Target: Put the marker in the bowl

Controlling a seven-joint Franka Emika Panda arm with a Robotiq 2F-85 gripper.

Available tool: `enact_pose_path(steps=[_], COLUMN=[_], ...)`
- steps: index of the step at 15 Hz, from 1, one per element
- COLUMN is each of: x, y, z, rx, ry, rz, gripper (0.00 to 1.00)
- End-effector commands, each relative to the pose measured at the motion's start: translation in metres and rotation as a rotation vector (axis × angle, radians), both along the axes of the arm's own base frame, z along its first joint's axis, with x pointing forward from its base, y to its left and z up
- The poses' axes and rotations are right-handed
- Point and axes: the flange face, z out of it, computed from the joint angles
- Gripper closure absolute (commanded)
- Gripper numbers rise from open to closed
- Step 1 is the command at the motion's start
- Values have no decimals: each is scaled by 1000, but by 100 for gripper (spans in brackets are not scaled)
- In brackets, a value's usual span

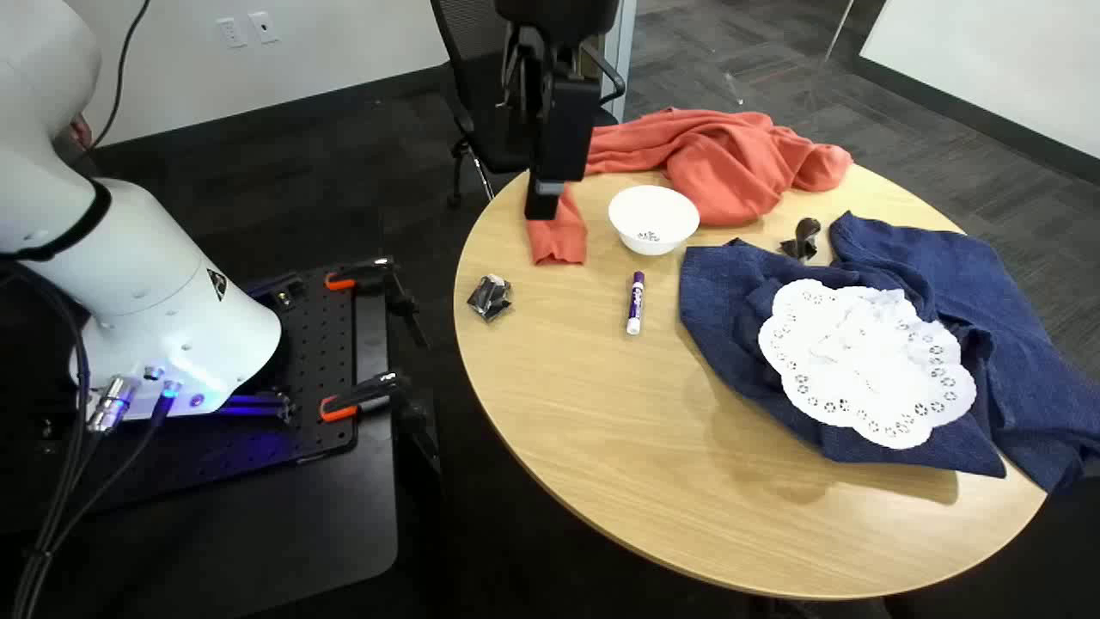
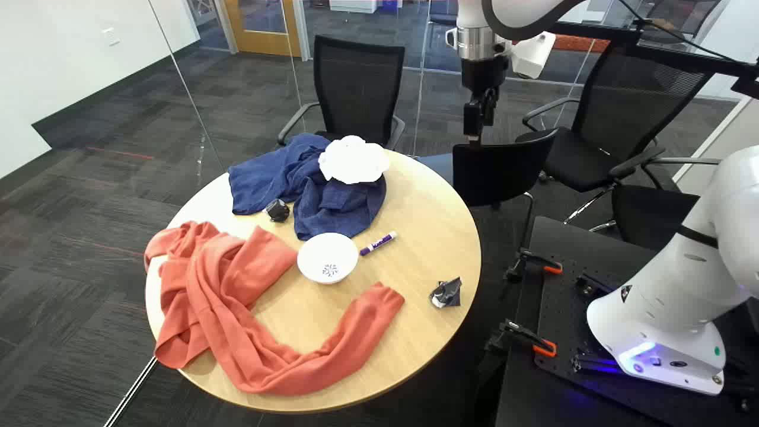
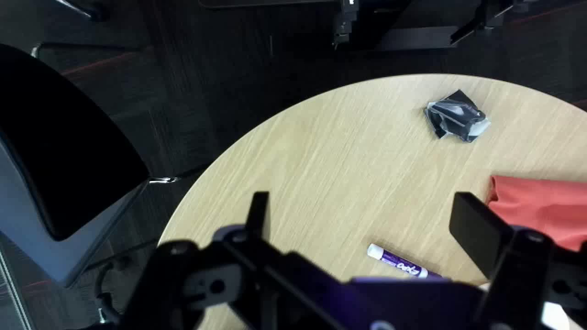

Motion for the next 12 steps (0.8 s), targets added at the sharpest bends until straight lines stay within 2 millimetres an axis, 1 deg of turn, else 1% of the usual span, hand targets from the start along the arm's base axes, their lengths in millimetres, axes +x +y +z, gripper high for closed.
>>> enact_pose_path(steps=[1, 8, 10, 12], x=[0, 0, 8, 19], y=[0, 0, 3, 10], z=[0, 0, 1, -2], rx=[0, 0, -10, -42], ry=[0, 0, -22, -38], rz=[0, 0, 53, 136], gripper=[0, 0, 0, 0])
